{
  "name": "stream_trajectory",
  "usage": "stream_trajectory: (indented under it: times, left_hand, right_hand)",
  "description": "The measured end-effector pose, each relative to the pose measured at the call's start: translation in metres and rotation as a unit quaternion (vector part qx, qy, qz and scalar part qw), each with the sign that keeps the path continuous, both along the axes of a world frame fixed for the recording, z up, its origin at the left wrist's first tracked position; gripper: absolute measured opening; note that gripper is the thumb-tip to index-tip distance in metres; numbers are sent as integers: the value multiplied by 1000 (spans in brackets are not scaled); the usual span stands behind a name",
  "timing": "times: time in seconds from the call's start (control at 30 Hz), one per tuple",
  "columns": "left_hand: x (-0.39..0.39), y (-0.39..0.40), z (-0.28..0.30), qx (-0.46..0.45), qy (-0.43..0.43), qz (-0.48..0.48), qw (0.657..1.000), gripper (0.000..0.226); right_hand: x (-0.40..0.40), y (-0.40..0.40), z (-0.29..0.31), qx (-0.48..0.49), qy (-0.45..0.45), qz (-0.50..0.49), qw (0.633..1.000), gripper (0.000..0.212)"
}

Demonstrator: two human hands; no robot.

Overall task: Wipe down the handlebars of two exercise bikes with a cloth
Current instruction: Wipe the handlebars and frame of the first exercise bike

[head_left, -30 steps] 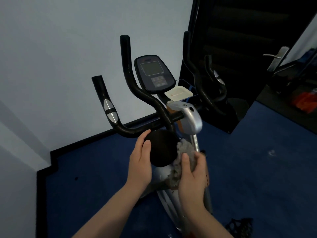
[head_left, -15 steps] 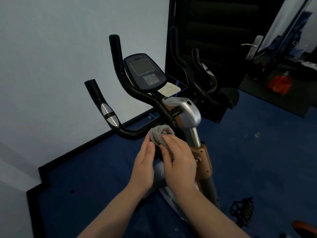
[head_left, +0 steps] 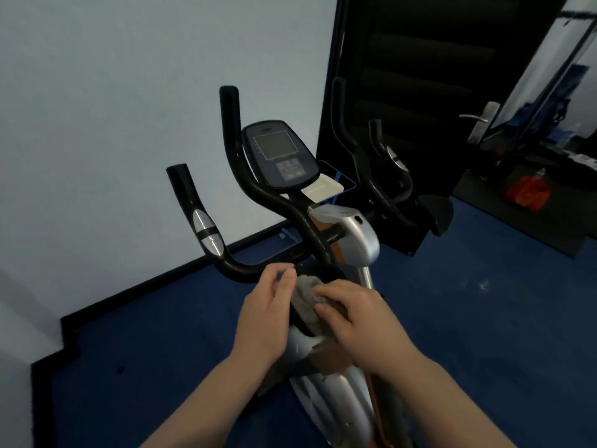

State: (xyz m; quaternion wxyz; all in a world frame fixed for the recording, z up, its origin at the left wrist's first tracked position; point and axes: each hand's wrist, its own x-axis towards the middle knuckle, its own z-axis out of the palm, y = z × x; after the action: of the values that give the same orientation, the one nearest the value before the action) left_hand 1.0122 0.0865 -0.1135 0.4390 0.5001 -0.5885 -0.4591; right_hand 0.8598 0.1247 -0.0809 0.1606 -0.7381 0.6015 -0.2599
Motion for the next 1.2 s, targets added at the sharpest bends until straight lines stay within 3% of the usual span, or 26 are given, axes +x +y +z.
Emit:
stream_trajectory:
  times: [0.07,0.27,0.37,0.57,0.73,0.83,1.0,1.2]
  left_hand:
    - [2,-11,12,11,-37,-7,999,33]
    - [2,-54,55,-52,-12,50,997,23]
    - [-2,-78,64,-79,-21,116,990,18]
    - [8,-150,106,-191,-146,221,945,24]
    - [31,-188,143,-248,-231,252,906,35]
    - [42,-203,156,-239,-246,250,906,39]
    - [46,-219,148,-239,-221,171,930,37]
    - [48,-224,123,-238,-95,110,960,43]
  right_hand:
    - [-3,-9,11,-8,14,-7,1000,24]
    - [-11,-54,40,-90,-148,-53,983,24]
    - [-19,-104,50,-95,-151,-23,984,25]
    - [11,-214,69,-97,-115,72,986,25]
    - [53,-269,98,-116,-250,86,957,13]
    - [71,-282,105,-118,-319,85,936,12]
    - [89,-281,86,-177,-366,61,912,15]
    - [100,-278,68,-238,-332,26,912,12]
